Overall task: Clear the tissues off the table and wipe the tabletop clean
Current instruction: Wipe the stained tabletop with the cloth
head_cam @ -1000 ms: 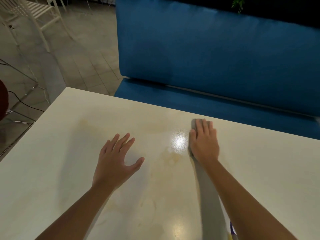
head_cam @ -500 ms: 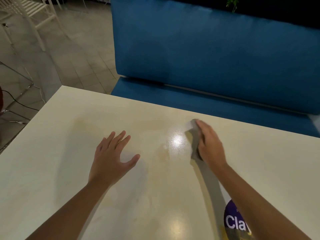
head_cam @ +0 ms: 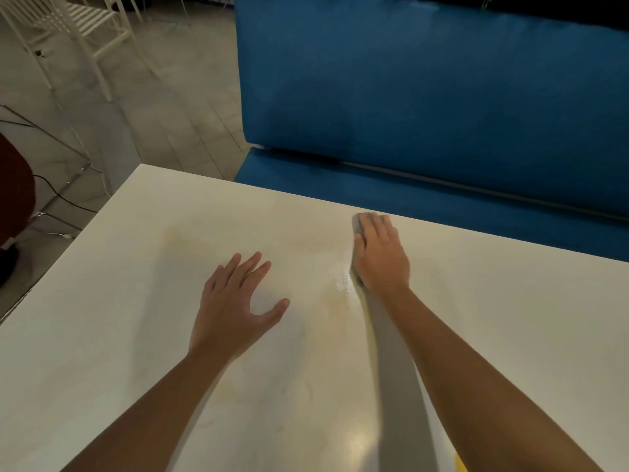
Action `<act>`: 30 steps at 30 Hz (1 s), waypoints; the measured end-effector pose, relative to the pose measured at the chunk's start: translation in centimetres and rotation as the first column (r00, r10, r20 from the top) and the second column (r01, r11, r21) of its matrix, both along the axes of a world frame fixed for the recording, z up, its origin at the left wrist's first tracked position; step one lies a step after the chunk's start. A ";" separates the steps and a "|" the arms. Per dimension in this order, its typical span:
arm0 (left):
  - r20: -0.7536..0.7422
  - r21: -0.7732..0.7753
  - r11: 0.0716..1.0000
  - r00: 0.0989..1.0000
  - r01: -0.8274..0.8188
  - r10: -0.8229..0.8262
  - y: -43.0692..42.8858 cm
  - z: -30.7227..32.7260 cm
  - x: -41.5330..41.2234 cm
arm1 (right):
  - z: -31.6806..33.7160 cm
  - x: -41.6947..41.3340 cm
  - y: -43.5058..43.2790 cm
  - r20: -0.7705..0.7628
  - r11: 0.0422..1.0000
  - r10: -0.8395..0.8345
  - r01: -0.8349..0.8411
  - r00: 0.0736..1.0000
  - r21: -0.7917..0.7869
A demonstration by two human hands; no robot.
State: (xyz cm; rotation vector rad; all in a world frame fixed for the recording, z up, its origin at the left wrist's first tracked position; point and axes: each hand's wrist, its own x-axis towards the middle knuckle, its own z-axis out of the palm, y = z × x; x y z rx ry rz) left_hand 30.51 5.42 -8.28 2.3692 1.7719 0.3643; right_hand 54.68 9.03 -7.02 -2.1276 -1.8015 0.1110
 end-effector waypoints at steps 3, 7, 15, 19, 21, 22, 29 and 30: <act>-0.005 -0.002 1.000 1.000 -0.005 0.005 0.0 -0.1 0.0 | 0.9 -2.2 -2.6 -0.089 0.976 0.211 -0.205 0.973 0.076; 0.006 -0.006 1.000 1.000 -0.002 0.003 0.0 0.0 0.1 | 0.2 -0.8 -6.6 -0.101 0.914 0.401 -0.405 0.910 -0.012; 0.011 0.013 1.000 1.000 0.003 -0.003 0.1 0.0 0.1 | -0.1 3.0 -7.5 -0.130 0.994 -0.057 0.069 0.990 0.090; 0.011 0.017 1.000 1.000 0.007 -0.007 0.1 -0.1 0.0 | -0.1 -1.9 -6.7 -0.102 0.980 -0.121 0.135 0.987 0.146; -0.003 0.022 1.000 1.000 0.010 -0.010 0.1 -0.1 0.0 | -0.1 -3.9 -7.3 -0.052 0.986 -0.056 0.063 0.997 0.152; -0.007 0.021 1.000 1.000 0.016 -0.015 0.2 -0.1 0.0 | -0.2 -4.8 -7.9 -0.019 0.989 0.000 0.003 1.000 0.151; -0.006 -0.002 0.999 0.998 0.055 -0.055 0.3 -0.1 -0.2 | -0.1 -1.3 -12.7 -0.015 0.901 0.433 -0.433 0.901 -0.020; -0.009 -0.006 0.998 0.998 0.056 -0.056 0.3 -0.1 -0.3 | -0.2 -0.8 -12.7 -0.031 0.928 0.373 -0.374 0.927 -0.009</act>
